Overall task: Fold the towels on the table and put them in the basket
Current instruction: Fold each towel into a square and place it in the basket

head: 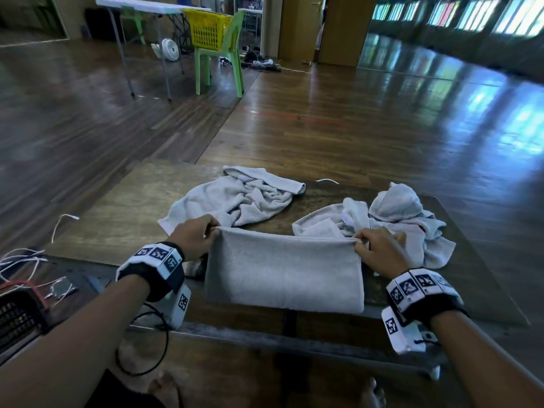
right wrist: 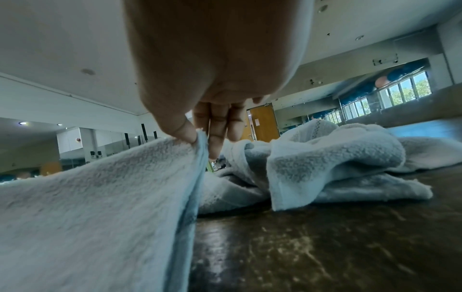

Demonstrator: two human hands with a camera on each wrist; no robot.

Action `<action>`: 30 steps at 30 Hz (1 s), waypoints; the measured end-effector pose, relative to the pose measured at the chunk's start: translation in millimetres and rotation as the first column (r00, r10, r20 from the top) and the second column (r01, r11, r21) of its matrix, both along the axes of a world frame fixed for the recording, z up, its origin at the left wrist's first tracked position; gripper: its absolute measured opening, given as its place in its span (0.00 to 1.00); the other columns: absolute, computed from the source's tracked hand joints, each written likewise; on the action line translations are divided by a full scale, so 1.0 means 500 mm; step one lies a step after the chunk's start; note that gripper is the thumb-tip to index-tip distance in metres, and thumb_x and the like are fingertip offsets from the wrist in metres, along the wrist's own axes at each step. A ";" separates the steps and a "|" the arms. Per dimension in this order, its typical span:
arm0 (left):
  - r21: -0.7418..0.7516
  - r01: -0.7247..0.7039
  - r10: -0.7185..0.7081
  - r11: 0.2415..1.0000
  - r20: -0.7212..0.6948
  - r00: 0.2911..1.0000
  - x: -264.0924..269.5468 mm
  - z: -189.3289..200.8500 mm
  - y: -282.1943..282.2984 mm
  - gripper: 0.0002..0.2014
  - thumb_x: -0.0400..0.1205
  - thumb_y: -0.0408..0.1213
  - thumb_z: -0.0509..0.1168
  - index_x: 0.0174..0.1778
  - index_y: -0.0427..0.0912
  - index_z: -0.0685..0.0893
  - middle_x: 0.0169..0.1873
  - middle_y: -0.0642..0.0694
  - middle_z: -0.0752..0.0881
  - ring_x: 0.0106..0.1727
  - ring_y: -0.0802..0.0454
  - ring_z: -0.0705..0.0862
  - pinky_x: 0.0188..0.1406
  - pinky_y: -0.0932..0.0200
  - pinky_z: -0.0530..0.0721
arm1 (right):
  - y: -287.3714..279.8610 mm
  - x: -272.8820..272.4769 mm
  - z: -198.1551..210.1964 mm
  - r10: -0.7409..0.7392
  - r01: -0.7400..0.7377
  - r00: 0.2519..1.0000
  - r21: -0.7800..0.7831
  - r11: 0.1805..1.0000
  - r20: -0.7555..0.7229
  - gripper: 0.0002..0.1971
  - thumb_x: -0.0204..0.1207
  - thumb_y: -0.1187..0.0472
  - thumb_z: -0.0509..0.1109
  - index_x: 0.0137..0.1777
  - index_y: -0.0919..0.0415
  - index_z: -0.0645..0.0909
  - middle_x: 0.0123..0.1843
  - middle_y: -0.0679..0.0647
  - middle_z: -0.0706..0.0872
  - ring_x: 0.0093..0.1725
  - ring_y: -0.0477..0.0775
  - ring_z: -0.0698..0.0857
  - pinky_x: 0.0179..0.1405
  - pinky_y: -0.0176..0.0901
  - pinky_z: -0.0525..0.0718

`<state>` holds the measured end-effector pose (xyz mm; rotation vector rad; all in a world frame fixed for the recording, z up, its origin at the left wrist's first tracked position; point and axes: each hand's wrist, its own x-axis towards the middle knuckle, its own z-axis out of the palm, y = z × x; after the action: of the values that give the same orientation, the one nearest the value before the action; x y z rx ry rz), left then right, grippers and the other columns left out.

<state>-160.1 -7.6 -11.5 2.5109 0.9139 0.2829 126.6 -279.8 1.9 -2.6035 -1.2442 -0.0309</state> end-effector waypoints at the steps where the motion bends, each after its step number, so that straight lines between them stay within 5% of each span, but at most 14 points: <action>1: 0.010 -0.019 0.019 1.000 -0.009 1.000 0.004 -0.004 0.002 0.09 0.83 0.42 0.60 0.55 0.43 0.78 0.48 0.44 0.86 0.50 0.42 0.83 0.52 0.47 0.80 | 0.003 -0.002 0.001 -0.002 0.002 1.000 0.001 1.000 0.007 0.10 0.77 0.56 0.62 0.54 0.51 0.82 0.54 0.49 0.85 0.60 0.53 0.76 0.55 0.50 0.59; 7: 0.165 -0.017 0.033 0.986 -0.094 0.995 0.033 -0.015 -0.040 0.25 0.80 0.41 0.60 0.74 0.45 0.67 0.72 0.43 0.71 0.71 0.43 0.70 0.67 0.45 0.67 | 0.024 -0.036 -0.005 -0.067 0.069 0.997 -0.060 0.996 0.046 0.16 0.77 0.59 0.60 0.63 0.54 0.77 0.63 0.54 0.81 0.65 0.58 0.73 0.61 0.55 0.63; 10: 0.246 0.139 -0.095 0.959 -0.184 0.978 0.047 -0.012 -0.110 0.29 0.81 0.43 0.57 0.79 0.47 0.59 0.79 0.46 0.62 0.79 0.48 0.60 0.75 0.46 0.58 | 0.032 -0.089 -0.018 0.102 -0.096 0.990 -0.072 0.993 0.094 0.20 0.78 0.55 0.60 0.70 0.54 0.72 0.71 0.53 0.76 0.70 0.56 0.71 0.67 0.54 0.63; 12: 0.261 0.190 -0.124 0.947 -0.247 0.961 0.054 -0.027 -0.162 0.30 0.82 0.52 0.46 0.80 0.46 0.55 0.81 0.48 0.57 0.81 0.50 0.56 0.77 0.47 0.55 | 0.034 -0.132 -0.035 0.219 -0.210 0.973 -0.116 0.971 0.068 0.23 0.81 0.50 0.58 0.74 0.53 0.68 0.76 0.53 0.71 0.76 0.55 0.67 0.73 0.55 0.62; 14: 0.211 0.179 -0.105 0.961 -0.319 0.942 0.060 -0.056 -0.199 0.40 0.74 0.61 0.29 0.80 0.46 0.54 0.82 0.47 0.55 0.82 0.49 0.53 0.78 0.45 0.52 | 0.035 -0.164 -0.063 0.263 -0.254 0.965 -0.220 0.942 0.014 0.26 0.83 0.45 0.52 0.78 0.52 0.61 0.82 0.53 0.62 0.80 0.54 0.59 0.76 0.55 0.59; 16: 0.155 0.149 -0.083 0.977 -0.366 0.927 0.066 -0.088 -0.211 0.48 0.66 0.64 0.21 0.81 0.45 0.51 0.83 0.45 0.50 0.83 0.47 0.47 0.80 0.44 0.45 | 0.036 -0.181 -0.095 0.240 -0.240 0.970 -0.301 0.923 -0.039 0.29 0.83 0.41 0.46 0.81 0.51 0.54 0.85 0.54 0.52 0.83 0.54 0.51 0.78 0.55 0.55; 23: 0.133 0.097 -0.043 0.986 -0.360 0.932 0.065 -0.113 -0.147 0.48 0.68 0.69 0.23 0.82 0.46 0.42 0.83 0.47 0.39 0.83 0.51 0.37 0.80 0.47 0.35 | 0.053 -0.198 -0.098 0.282 -0.332 0.936 -0.261 0.907 -0.210 0.30 0.84 0.43 0.47 0.83 0.54 0.49 0.85 0.55 0.44 0.84 0.52 0.43 0.82 0.51 0.47; 30: 0.252 0.072 0.065 0.965 -0.497 0.865 0.045 -0.090 -0.065 0.36 0.80 0.65 0.35 0.82 0.50 0.43 0.83 0.49 0.39 0.83 0.48 0.38 0.77 0.34 0.36 | 0.043 -0.147 -0.087 0.287 -0.250 0.957 -0.387 0.888 0.042 0.30 0.83 0.42 0.41 0.82 0.54 0.52 0.85 0.52 0.51 0.84 0.50 0.48 0.80 0.59 0.43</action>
<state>-137.8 -40.1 -56.4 2.8980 1.1251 -0.2966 53.0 -258.5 -41.7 -2.7368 -1.7971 0.1504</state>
